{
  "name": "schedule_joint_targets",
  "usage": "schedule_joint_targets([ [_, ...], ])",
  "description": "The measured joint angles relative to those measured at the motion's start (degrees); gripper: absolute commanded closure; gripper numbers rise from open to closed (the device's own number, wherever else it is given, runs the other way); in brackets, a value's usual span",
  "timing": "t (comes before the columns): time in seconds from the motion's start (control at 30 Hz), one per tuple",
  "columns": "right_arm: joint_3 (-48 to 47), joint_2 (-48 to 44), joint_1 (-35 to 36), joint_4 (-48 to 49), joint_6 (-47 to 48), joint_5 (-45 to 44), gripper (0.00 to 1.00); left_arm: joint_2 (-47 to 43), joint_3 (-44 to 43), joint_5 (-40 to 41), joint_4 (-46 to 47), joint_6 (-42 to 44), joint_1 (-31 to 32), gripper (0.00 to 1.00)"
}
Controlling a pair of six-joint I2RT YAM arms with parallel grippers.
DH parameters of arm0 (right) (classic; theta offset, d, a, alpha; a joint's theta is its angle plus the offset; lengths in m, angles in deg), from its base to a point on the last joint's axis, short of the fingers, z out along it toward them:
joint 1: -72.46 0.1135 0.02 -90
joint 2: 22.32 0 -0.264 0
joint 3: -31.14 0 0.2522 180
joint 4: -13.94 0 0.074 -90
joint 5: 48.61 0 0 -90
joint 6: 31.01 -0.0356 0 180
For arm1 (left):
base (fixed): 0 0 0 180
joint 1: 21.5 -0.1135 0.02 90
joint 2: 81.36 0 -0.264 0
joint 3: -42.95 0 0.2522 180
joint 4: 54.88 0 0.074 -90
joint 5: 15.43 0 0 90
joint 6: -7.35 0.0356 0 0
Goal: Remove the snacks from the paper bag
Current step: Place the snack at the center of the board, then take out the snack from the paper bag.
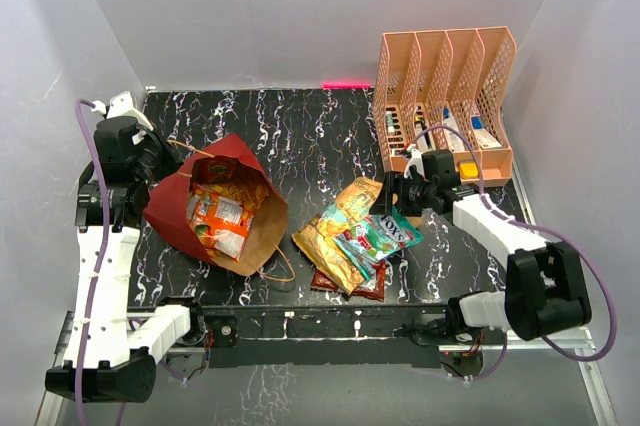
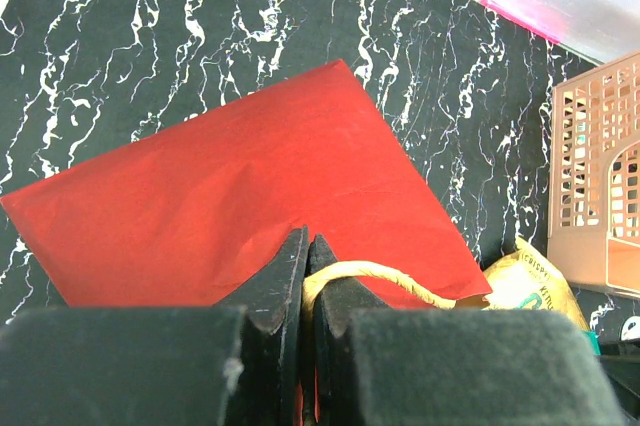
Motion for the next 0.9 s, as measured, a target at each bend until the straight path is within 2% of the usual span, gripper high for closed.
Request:
schedule_joint_targets([
  [0.1, -0.7, 3.4, 0.2, 0.2, 0.5, 0.3, 0.36, 0.0, 0.0, 0.0, 0.0, 0.0, 0.0, 1.0],
  [0.23, -2.4, 6.6, 0.9, -1.8, 0.8, -1.8, 0.3, 0.0, 0.0, -0.3, 0.0, 0.0, 0.0, 1.0],
  [0.33, -6.2, 6.7, 1.4, -5.1, 1.1, -7.7, 0.27, 0.0, 0.0, -0.4, 0.0, 0.0, 0.0, 1.0],
  [0.5, -12.3, 6.1, 1.4, -8.4, 1.6, -15.5, 0.26, 0.0, 0.0, -0.5, 0.0, 0.0, 0.0, 1.0],
  [0.7, -13.4, 2.3, 2.1, -12.5, 3.5, -17.0, 0.27, 0.0, 0.2, -0.8, 0.1, 0.0, 0.0, 1.0],
  [0.83, -15.5, 0.7, 10.7, -12.4, 5.7, -17.8, 0.27, 0.0, 0.5, -1.4, 0.1, 0.6, 0.0, 1.0],
  [0.9, -16.4, 0.1, 18.9, -9.8, 7.4, -18.7, 0.27, -0.1, 0.5, -1.9, 0.5, 1.2, 0.0, 1.0],
])
